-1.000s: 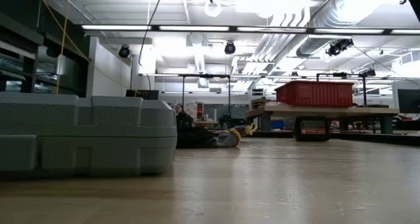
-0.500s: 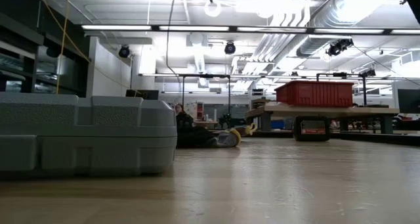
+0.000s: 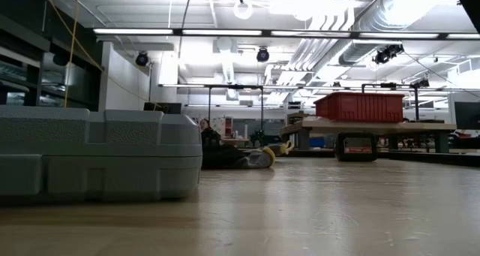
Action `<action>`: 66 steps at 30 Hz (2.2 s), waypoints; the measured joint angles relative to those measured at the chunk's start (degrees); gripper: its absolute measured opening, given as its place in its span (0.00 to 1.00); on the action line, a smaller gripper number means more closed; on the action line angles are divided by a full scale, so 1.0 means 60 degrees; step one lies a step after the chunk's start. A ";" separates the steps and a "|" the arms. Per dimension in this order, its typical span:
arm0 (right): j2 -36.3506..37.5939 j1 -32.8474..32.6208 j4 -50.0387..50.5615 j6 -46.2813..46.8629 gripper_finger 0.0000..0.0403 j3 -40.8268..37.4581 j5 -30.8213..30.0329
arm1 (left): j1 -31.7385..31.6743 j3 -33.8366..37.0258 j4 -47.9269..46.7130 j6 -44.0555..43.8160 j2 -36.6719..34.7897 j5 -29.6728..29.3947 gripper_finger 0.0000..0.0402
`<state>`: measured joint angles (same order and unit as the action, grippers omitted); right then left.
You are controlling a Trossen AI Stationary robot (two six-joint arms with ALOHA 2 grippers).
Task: Coil cords
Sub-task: Coil the black wire cable onto the black spool
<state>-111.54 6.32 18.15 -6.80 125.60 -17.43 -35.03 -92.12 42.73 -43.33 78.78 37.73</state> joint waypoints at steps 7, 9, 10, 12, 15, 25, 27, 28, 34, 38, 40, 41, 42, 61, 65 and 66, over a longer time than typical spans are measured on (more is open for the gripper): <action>0.0014 -0.0106 -0.0146 -0.0380 0.04 0.0000 -0.0442 | -0.0031 0.0000 0.0002 0.0091 0.0000 -0.0036 0.00; 0.0100 -0.0283 -0.0156 -0.0499 0.03 0.0000 -0.0708 | -0.0101 0.0000 0.0002 0.0102 0.0000 -0.0041 0.00; 0.0201 -0.0352 -0.0031 -0.0473 0.02 0.0000 -0.0814 | -0.0157 0.0000 0.0002 0.0098 0.0000 -0.0071 0.00; 0.0407 -0.0509 0.0251 -0.0405 0.01 0.0000 -0.0820 | -0.0309 0.0000 0.0002 0.0095 0.0000 -0.0087 0.00; 0.0701 -0.0795 0.0974 -0.0279 0.01 0.0000 -0.0852 | -0.0640 0.0000 -0.0045 0.0102 -0.0073 -0.0083 0.00; 0.1821 -0.1512 0.2314 -0.0614 0.00 0.0000 -0.1120 | -0.1941 0.0000 -0.4788 0.0991 -0.1101 0.0964 0.00; 0.1985 -0.1551 0.2323 -0.0849 0.00 0.0000 -0.1151 | -0.2010 0.0004 -0.5744 0.0979 -0.1310 0.1284 0.00; 0.2078 -0.1561 0.2316 -0.0937 0.00 0.0000 -0.1186 | -0.2062 0.0003 -0.6205 0.0902 -0.1417 0.1498 0.00; 0.2503 -0.1474 0.2192 -0.1371 0.00 0.0001 -0.1268 | -0.2046 0.0004 -0.7975 -0.0186 -0.1732 0.2394 0.00; 0.2543 -0.1337 0.1871 -0.1642 0.00 0.0000 -0.1216 | -0.1646 0.0002 -0.8588 -0.0887 -0.1709 0.2689 0.00; 0.2556 -0.1265 0.1771 -0.1716 0.00 0.0000 -0.1067 | -0.1407 0.0004 -0.8856 -0.1014 -0.1625 0.2712 0.00; 0.2560 -0.1219 0.1776 -0.1716 0.00 0.0000 -0.1013 | -0.1244 0.0004 -0.8885 -0.1039 -0.1589 0.2732 0.00; 0.2545 -0.1179 0.1827 -0.1719 0.00 0.0000 -0.0988 | -0.1099 0.0003 -0.8906 -0.1126 -0.1545 0.2788 0.00; 0.2735 -0.1237 0.2004 -0.2135 0.00 0.0000 -0.1202 | -0.0532 0.0004 -0.7430 -0.3034 -0.1559 0.3391 0.00; 0.2758 -0.1199 0.1833 -0.2470 0.00 0.0000 -0.1392 | -0.0507 0.0000 -0.7408 -0.3473 -0.1613 0.3811 0.00; 0.2769 -0.1189 0.1766 -0.2521 0.00 0.0000 -0.1420 | -0.0465 0.0000 -0.7420 -0.3521 -0.1606 0.3904 0.00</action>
<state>-94.93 -0.82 28.75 -21.93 125.60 -25.95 -37.82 -92.12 -1.80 -64.46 69.15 61.15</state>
